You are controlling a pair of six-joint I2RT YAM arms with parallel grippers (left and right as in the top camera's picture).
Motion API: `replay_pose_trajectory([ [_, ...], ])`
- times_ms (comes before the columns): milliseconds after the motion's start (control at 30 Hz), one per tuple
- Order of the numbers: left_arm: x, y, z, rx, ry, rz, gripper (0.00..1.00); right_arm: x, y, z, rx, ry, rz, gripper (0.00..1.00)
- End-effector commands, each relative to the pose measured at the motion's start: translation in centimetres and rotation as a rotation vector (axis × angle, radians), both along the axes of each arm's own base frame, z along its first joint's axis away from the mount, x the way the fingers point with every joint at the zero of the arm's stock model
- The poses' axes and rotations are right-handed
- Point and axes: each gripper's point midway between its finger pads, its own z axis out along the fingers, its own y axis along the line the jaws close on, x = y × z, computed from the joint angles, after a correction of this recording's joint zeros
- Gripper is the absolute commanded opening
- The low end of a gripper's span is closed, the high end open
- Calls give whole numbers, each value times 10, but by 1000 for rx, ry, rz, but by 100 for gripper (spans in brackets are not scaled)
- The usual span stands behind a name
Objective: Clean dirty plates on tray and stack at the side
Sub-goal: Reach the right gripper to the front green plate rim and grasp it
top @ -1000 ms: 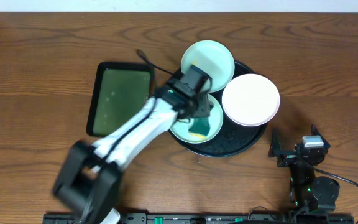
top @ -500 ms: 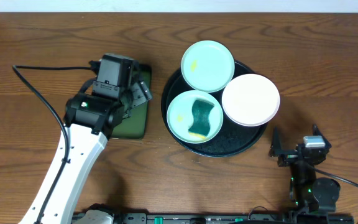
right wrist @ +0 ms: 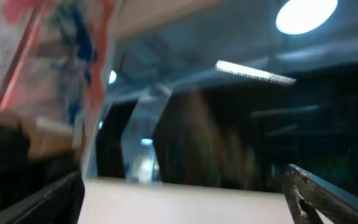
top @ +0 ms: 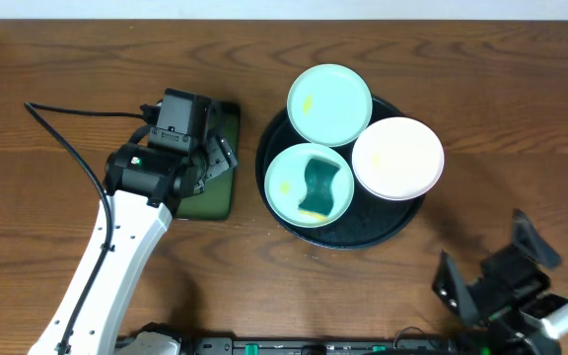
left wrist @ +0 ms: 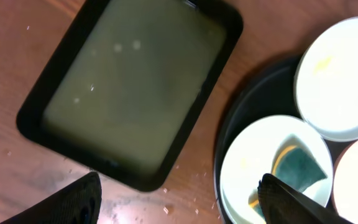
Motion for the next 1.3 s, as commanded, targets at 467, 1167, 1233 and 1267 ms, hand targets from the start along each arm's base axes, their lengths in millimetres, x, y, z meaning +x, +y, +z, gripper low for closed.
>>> replay_pose_trajectory([
  [467, -2, 2, -2, 11, 19, 0, 81, 66, 49, 38, -329, 1172, 330, 99],
  [1167, -1, 0, -1, -1, 15, -3, 81, 188, 66, -226, -201, 2073, -576, 67],
  [1233, -2, 0, -2, -1, 18, -3, 81, 192, 74, -252, -190, 2129, -602, 71],
  [1267, -2, 0, -2, 0, 18, -3, 81, 195, 80, -262, -193, 2150, -582, 78],
])
